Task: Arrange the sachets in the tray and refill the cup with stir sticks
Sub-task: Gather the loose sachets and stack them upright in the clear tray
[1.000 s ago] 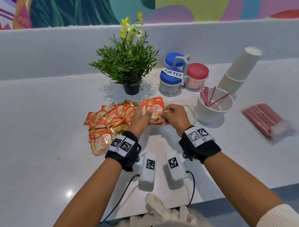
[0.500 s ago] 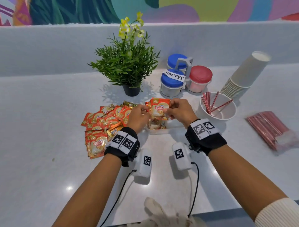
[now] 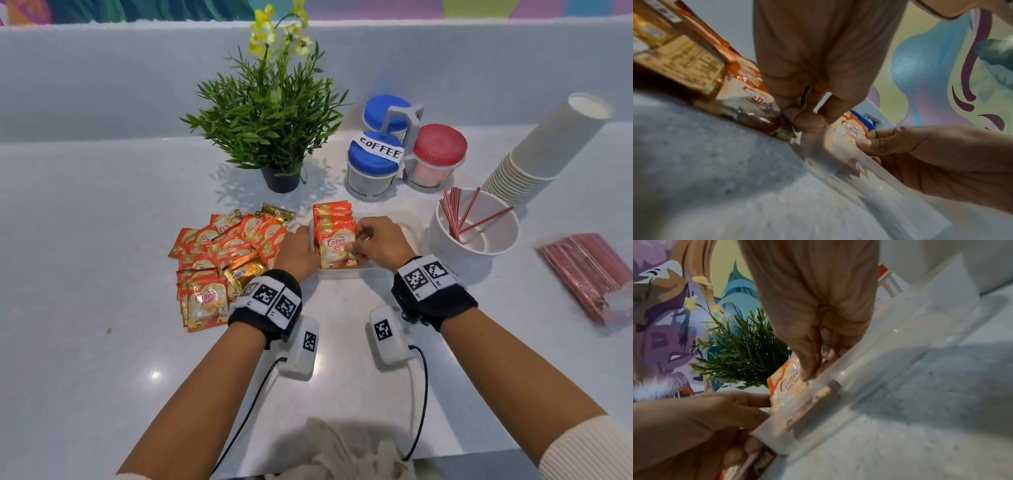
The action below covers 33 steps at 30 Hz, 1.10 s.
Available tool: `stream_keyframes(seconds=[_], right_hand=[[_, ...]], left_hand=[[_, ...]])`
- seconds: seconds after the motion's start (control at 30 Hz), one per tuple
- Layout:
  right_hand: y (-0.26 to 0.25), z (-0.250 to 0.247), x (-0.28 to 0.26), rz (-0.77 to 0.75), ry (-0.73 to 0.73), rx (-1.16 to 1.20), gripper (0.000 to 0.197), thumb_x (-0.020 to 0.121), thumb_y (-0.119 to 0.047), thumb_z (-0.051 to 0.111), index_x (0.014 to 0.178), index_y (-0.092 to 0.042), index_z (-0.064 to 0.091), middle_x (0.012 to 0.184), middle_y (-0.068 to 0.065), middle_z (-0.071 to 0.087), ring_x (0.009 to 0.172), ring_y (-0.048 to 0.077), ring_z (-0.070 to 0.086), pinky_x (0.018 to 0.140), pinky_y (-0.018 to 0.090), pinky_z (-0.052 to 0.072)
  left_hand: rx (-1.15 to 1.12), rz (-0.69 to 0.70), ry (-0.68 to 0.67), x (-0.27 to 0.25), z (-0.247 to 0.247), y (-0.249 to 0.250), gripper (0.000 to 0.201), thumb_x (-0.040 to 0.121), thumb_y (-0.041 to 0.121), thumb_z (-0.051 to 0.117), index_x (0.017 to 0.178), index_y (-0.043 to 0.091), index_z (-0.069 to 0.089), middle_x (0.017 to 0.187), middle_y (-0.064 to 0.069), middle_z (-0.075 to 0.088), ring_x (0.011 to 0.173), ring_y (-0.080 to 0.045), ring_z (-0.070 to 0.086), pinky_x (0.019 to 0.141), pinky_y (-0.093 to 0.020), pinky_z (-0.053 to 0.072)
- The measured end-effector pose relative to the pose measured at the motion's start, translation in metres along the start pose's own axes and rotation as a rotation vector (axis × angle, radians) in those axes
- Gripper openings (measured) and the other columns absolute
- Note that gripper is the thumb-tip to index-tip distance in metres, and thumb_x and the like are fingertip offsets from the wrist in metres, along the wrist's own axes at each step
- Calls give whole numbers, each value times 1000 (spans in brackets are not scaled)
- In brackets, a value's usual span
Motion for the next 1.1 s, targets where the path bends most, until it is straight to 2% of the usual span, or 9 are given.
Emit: stream_keyframes(seconds=[0.07,0.2,0.33,0.43,0.6,0.77,0.87,0.97,1.1], right_hand=[[-5,-4,0,-36,68,-3,26,75,-4,73,63,-16,53,81,14,64,74,24,60,77,40,54],[-10,-4,-4,-65,127,14,15,76,-6,72,78,-10,58,93,18,68,79,23,60,81,43,53],[-7,5,-10,-51,30,-89,16,79,-10,71,92,-2,66,97,14,69,81,16,56,62,17,43],[-2,8,-13,-11,-22,-77,30,79,-14,72,105,-3,63,105,12,67,87,18,60,69,19,45],[-4,5,-17,87,8,235,62,91,-11,56,143,-11,21,142,10,39,123,26,49,95,34,43],[-17,33,-20,36,-129,231,68,90,5,40,145,-18,7,137,14,46,117,27,53,102,44,44],[-20,30,-18,-5,-110,126,81,91,1,43,147,-24,-9,140,14,44,118,30,53,101,39,43],[-29,26,-17,-93,-63,-33,82,89,-5,50,148,-25,-3,145,10,38,122,28,51,97,30,40],[-27,33,-14,-117,-47,-221,67,88,-17,56,146,-17,22,149,8,29,129,30,41,108,35,34]], left_hand=[[8,27,12,-1,-1,3,38,89,13,58,124,2,49,117,-19,59,106,-33,56,84,-34,44],[-10,48,-7,-1,2,3,37,88,15,59,121,3,52,113,-19,60,103,-33,57,81,-33,43],[3,16,-79,0,11,-3,52,82,12,63,129,11,41,126,-15,44,117,-31,47,90,-30,38],[8,6,-106,-3,15,-3,71,81,21,68,139,12,28,138,-13,31,128,-25,35,98,-30,33],[37,22,-114,0,15,-3,85,81,21,68,147,10,14,149,-15,20,136,-28,25,108,-36,29],[43,50,-116,0,15,1,94,83,22,67,149,12,2,143,-18,22,127,-31,37,103,-34,35],[28,62,-116,2,15,1,98,81,24,69,149,15,0,143,-17,25,129,-28,35,103,-35,34],[-11,79,-85,4,13,-1,98,76,26,73,149,17,7,139,-16,32,124,-26,37,99,-36,36],[-55,102,-81,3,10,1,104,73,20,76,149,19,6,132,-17,34,119,-27,39,98,-36,38]])
Point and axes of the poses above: each hand's wrist, its own x-axis towards the middle knuckle, its own z-axis out of the palm, y = z × x, the point moved 10 cm from there along x, towards the middle knuckle
